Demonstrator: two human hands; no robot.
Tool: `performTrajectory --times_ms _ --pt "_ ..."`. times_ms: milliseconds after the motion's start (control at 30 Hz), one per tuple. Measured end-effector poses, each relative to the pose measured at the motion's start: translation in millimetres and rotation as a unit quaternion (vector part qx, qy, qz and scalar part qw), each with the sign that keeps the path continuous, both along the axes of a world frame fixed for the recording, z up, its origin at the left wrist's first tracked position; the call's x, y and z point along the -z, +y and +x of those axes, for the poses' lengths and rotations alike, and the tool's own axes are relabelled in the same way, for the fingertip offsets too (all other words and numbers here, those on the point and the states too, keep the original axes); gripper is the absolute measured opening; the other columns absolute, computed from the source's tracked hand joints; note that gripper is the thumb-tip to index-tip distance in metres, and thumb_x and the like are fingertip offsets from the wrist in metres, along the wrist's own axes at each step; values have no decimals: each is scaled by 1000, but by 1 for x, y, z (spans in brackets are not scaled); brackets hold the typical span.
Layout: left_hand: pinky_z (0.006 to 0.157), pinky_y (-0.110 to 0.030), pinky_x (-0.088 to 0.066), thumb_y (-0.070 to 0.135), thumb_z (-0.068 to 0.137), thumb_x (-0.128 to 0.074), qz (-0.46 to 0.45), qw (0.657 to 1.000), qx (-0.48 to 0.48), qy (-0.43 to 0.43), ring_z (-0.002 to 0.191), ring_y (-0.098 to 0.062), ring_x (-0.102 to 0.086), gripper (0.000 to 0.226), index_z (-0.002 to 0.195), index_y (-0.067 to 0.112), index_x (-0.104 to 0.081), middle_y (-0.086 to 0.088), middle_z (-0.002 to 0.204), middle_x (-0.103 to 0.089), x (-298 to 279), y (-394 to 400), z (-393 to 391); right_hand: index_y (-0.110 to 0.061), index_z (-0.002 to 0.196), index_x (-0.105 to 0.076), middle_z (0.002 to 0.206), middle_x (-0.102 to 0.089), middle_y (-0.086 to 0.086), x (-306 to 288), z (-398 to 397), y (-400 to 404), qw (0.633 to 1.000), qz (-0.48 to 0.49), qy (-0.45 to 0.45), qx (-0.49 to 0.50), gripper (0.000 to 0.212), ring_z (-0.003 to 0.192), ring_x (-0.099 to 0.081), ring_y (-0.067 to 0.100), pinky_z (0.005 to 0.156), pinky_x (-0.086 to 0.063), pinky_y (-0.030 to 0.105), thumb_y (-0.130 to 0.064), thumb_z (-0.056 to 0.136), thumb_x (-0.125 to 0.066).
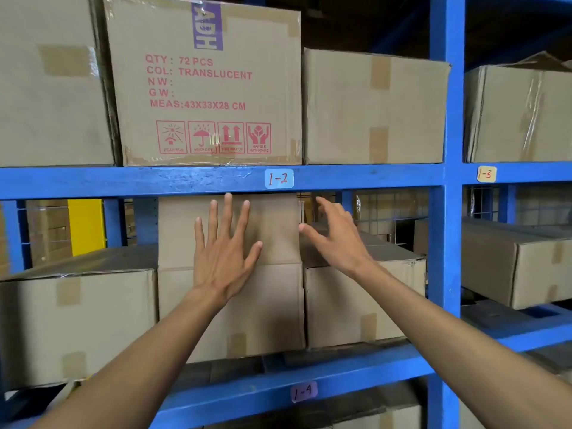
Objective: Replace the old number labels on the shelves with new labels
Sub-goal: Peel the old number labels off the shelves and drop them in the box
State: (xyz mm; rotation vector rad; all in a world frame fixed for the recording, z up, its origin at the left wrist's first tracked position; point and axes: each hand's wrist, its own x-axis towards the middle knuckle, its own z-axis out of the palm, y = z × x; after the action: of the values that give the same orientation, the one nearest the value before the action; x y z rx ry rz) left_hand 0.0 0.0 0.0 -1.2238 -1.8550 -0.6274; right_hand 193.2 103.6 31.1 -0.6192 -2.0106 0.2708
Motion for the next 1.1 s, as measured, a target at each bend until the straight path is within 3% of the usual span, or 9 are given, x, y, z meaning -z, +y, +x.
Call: performTrajectory --times_ms 267,433,600,800,867,1000,1100 --pt "122 -59 -1 56 96 -31 71 990 22 119 154 -35 8 75 159 28 -2 -7 168 4 -54 50 -42 -15 155 -23 144 -34 2 -25 -61 28 994 20 103 27 77 134 -32 20 114 -34 42 -43 93 -59" --pt "122 -57 2 57 96 -35 135 977 11 167 154 -37 1 76 159 27 -5 -9 168 -3 -52 73 -56 -16 149 -37 130 -36 3 -16 -97 36 975 72 186 97 68 119 -38 21 103 -40 40 -45 90 -58" --pt "122 -57 2 58 96 -33 161 968 13 189 154 -38 -4 74 159 27 -8 -9 168 -7 -51 78 -61 -20 141 -51 126 -43 -2 -12 -119 30 951 51 289 96 57 116 -40 17 99 -32 30 -39 89 -63" --pt "122 -59 -3 55 95 -37 162 967 32 195 154 -38 -2 76 159 27 -8 -9 168 -6 -51 76 -62 -23 122 -64 116 -55 -6 -20 -128 18 924 5 379 38 33 109 -49 12 103 -42 41 -29 89 -66" --pt "122 -58 -3 55 95 -37 160 965 33 207 154 -37 -2 76 159 27 -8 -8 168 -6 -50 74 -65 -23 121 -61 115 -56 -5 -25 -126 18 924 23 379 48 32 109 -50 14 100 -44 42 -28 89 -65" --pt "123 -57 -4 53 94 -40 160 962 38 218 154 -38 -3 76 159 27 -9 -9 168 -6 -50 73 -68 -21 144 -47 117 -50 1 -32 -124 25 942 66 315 97 51 112 -47 17 96 -43 34 -30 95 -58" --pt "123 -58 -4 53 94 -40 164 960 39 222 154 -38 -3 76 159 26 -9 -9 168 -7 -50 75 -68 -19 143 -49 115 -50 1 -31 -125 28 939 87 311 120 51 108 -49 17 91 -46 33 -33 94 -59"
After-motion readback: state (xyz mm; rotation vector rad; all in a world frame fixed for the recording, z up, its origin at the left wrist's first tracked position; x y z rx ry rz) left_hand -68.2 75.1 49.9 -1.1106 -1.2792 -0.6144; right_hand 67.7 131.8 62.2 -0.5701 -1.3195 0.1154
